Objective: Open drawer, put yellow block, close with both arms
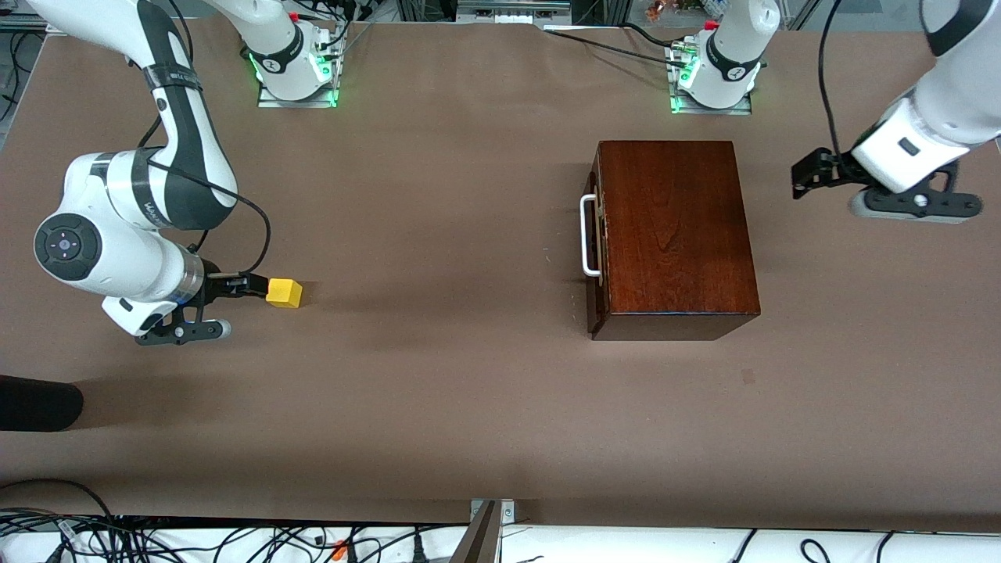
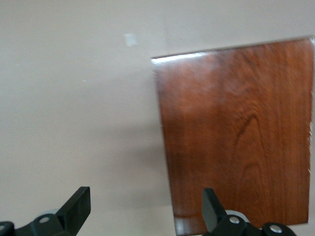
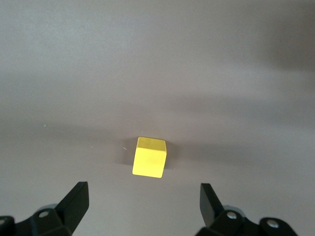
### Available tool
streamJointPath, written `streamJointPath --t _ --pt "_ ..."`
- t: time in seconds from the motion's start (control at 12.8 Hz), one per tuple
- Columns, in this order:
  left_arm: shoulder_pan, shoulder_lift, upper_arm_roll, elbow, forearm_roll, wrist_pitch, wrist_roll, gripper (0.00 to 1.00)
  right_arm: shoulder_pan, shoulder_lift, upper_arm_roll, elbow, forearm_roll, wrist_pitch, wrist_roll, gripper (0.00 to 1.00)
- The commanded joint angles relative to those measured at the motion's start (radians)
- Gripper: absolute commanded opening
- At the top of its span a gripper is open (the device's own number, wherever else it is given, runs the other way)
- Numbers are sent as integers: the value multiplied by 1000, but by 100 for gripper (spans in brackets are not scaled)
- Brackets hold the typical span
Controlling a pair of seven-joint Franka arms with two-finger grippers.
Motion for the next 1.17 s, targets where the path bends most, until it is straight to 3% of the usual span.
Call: streamJointPath --t 0.0,0.39,0.7,1.1 --pt "-15 72 -90 31 -18 -7 3 100 -2 -37 -3 -2 8 -9 -8 100" --pt "-28 254 -287 149 -1 -2 -183 100 -4 -119 -9 3 8 -79 -8 100" --pt "-180 400 -290 261 43 1 -467 100 -5 -120 -23 -1 8 -82 -8 100" --pt "-275 511 -288 306 109 113 -429 100 -5 -119 -23 -8 8 -84 -8 100"
